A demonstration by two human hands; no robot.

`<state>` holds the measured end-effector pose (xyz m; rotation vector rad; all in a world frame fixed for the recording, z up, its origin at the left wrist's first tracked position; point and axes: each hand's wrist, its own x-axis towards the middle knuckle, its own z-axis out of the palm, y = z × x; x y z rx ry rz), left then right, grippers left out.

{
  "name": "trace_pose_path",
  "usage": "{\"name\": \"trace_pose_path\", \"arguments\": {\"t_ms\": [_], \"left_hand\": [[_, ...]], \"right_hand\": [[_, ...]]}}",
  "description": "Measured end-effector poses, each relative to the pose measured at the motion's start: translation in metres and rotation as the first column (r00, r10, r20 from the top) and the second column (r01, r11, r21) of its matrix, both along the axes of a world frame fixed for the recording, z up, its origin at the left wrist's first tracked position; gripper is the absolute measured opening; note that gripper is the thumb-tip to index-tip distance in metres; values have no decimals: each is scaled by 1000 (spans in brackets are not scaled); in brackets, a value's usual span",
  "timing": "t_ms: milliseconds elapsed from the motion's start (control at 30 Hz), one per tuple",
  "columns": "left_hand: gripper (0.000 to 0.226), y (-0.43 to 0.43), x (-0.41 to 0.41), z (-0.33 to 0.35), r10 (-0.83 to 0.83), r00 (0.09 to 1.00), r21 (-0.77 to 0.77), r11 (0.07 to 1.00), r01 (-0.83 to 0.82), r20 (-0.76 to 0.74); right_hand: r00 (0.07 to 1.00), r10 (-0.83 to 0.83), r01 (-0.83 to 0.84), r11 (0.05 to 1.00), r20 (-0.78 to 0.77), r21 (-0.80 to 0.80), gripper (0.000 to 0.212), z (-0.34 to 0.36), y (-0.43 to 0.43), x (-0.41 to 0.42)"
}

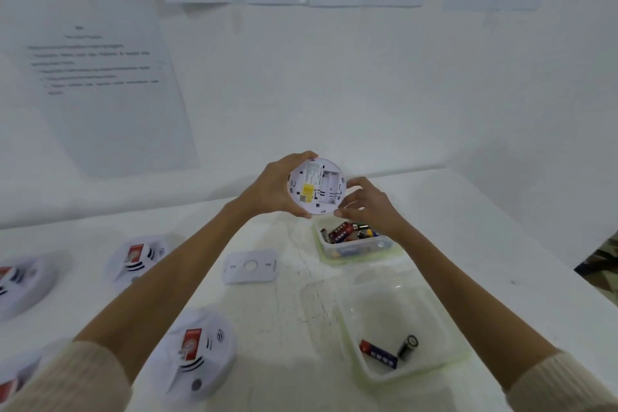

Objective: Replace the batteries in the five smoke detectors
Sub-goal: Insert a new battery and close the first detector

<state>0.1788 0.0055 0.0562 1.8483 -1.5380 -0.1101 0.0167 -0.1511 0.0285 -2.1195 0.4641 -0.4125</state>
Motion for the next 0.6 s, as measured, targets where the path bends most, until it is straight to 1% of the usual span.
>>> {"name": "trace_pose_path", "arguments": {"t_ms": [33, 100, 133, 167, 233, 300, 433, 467, 533, 600], "left_hand": [[105, 2, 2, -1, 5, 1000, 1, 1000, -5, -4], [105, 6, 4, -4, 5, 1000, -1, 1000, -5, -10], [106, 8, 6, -5, 4, 1000, -2, 1000, -4, -10], [107, 9, 7, -5, 5, 1000, 1, 1000, -5, -9], [108, 10, 9, -6, 10, 1000, 9, 1000, -10, -3], [108, 11, 9, -6, 10, 1000, 6, 1000, -10, 3], [108, 11, 9, -5, 9, 1000, 2, 1000, -9, -11], [108, 10, 9, -5, 7, 1000, 5, 1000, -7, -16], [106, 9, 11, -6, -1, 1000, 6, 1000, 1, -13], [105, 8, 12, -7, -5, 1000, 8, 1000, 5, -9]], "right_hand": [[999, 14, -15, 1000, -33, -24, 37, -4, 0, 0], [983, 72, -98, 983, -166, -156, 21, -10, 0, 1], [959, 107, -172, 956, -262, -239, 21, -10, 2, 2], [926, 130, -250, 915, -354, -318, 25, -9, 3, 5], [872, 135, -365, 820, -471, -441, 36, -4, 5, 11], [851, 111, -408, 754, -513, -514, 39, -1, 5, 16], [824, 101, -480, 645, -557, -594, 30, 2, 3, 20], [817, 111, -497, 634, -567, -592, 29, 2, 3, 20], [813, 131, -506, 641, -567, -577, 30, 1, 2, 19], [826, 149, -498, 644, -544, -580, 25, 1, 2, 17]]}}
